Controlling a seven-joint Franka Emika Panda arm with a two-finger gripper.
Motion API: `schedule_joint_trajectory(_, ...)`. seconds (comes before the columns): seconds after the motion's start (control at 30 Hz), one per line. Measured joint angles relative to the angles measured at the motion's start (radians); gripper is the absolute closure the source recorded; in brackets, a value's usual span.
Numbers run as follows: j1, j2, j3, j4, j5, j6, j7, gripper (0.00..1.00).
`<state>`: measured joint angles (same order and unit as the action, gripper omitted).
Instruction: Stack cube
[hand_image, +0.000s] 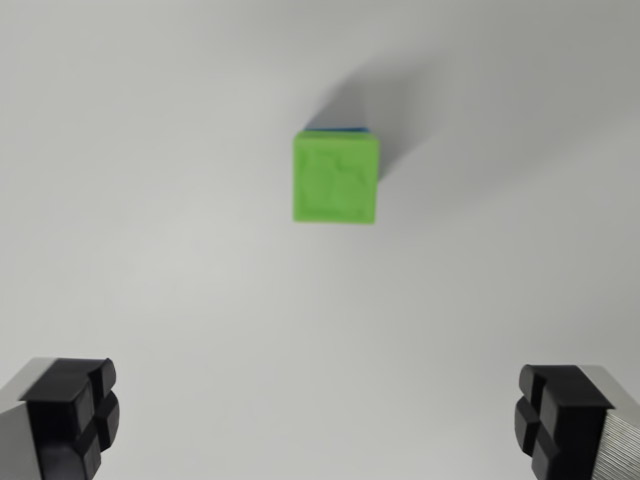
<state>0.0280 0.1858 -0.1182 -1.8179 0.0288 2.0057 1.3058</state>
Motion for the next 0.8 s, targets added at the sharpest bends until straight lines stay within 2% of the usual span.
schedule_joint_trajectory(0.43,0.0,-0.014,0.0,0.048,-0.002,-0.062,0.002,0.0)
schedule_joint_trajectory(0.8,0.0,-0.017,0.0,0.059,-0.002,-0.075,0.002,0.0)
